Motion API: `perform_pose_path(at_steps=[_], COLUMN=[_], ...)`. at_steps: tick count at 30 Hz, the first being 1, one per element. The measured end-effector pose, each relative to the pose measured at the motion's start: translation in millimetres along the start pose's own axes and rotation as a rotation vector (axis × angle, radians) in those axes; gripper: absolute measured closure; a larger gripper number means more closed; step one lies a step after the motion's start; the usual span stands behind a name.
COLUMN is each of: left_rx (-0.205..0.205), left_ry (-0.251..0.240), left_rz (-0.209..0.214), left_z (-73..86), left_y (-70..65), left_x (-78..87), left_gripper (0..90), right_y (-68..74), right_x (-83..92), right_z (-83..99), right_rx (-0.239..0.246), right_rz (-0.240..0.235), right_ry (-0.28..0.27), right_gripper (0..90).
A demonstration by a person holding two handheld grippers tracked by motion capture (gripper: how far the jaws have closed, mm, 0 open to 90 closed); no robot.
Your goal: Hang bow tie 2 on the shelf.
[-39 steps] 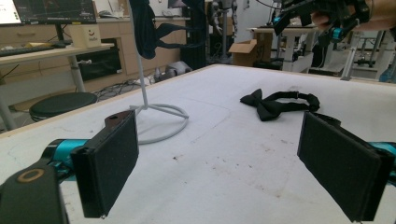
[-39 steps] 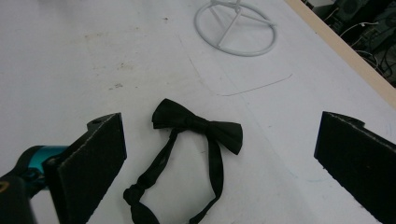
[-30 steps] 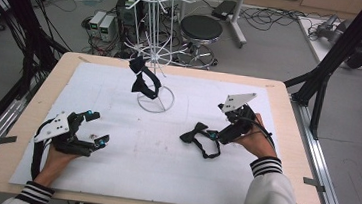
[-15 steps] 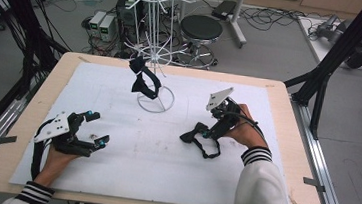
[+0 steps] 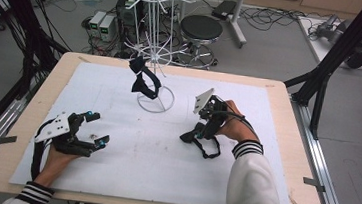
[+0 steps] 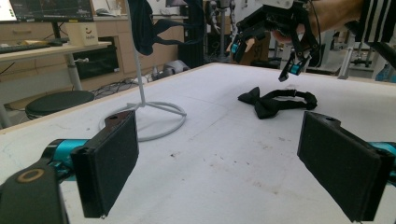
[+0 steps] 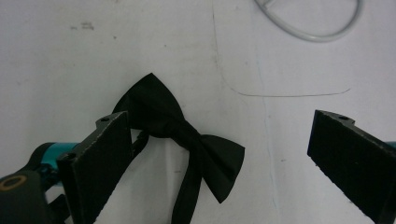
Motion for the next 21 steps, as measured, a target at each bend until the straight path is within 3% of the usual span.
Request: perform_pose_path(at_steps=[3,8,10,21], left_rx=[0.000,0.004,0.004,0.006], left_ry=[0.001,-0.003,-0.001,0.002], left_rz=[0.000,-0.001,-0.003,-0.004], left_z=[0.1,0.3,0.3,1.6], left_y=[0.1,0.5,0.9,1.7], left_x=[0.0,0.4,0.7,0.8], left_gripper=[13.1,13.0,13.1,13.1], right_y=[0.5,1.4,1.5,2.0], right_x=[-4.1,-12.1,-14.7,-26.6], right_z=[0.2,1.5,1.8,4.4], right_rx=[0.032,0.031,0.054,0.125], right_rz=[-0.009,-0.037,-0.058,-0.089], right_ry=[0.017,0.046,0.059,0.109], right_gripper=[7.5,7.6,16.6,24.2])
Point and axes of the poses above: each handheld gripper's, and its own axes: x roughly backward along the jaws, z roughly out of its underside, y roughly to its left, the point moved 3 cm from there along -x, roughly forward along the jaws, and after that the axes turned 12 degrees about x, right-handed, at the moved point
